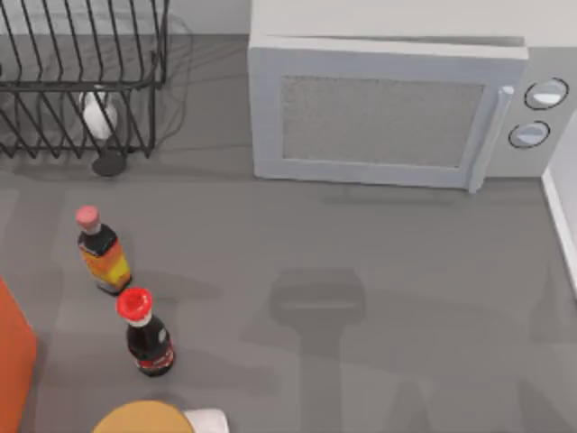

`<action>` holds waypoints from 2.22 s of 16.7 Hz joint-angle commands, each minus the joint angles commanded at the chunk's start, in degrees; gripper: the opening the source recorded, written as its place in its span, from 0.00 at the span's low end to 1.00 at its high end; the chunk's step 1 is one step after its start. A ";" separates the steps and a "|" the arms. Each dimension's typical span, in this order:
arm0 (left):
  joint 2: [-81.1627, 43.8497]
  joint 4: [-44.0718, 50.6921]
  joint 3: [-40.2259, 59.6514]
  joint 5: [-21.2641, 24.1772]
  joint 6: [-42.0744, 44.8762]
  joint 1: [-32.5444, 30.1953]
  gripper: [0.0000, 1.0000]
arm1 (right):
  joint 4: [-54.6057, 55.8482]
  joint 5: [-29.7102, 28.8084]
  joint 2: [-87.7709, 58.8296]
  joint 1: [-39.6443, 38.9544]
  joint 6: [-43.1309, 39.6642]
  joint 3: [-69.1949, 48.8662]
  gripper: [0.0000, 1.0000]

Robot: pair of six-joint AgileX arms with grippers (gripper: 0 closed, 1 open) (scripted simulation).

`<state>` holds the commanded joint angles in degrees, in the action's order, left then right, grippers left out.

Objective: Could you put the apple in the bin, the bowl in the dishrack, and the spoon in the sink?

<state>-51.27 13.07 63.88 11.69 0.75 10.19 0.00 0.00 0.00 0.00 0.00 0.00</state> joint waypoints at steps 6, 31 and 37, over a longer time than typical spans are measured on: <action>-9.33 -9.39 -0.79 -0.73 0.27 -0.99 0.00 | 0.00 0.00 0.00 0.00 0.00 0.00 1.00; -49.31 -60.64 -10.96 -5.64 0.15 -6.37 0.45 | 0.00 0.00 0.00 0.00 0.00 0.00 1.00; -49.31 -60.64 -10.96 -5.64 0.15 -6.37 0.90 | 0.00 0.00 0.00 0.00 0.00 0.00 1.00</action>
<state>-100.58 -47.58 52.93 6.05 0.90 3.82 0.00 0.00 0.00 0.00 0.00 0.00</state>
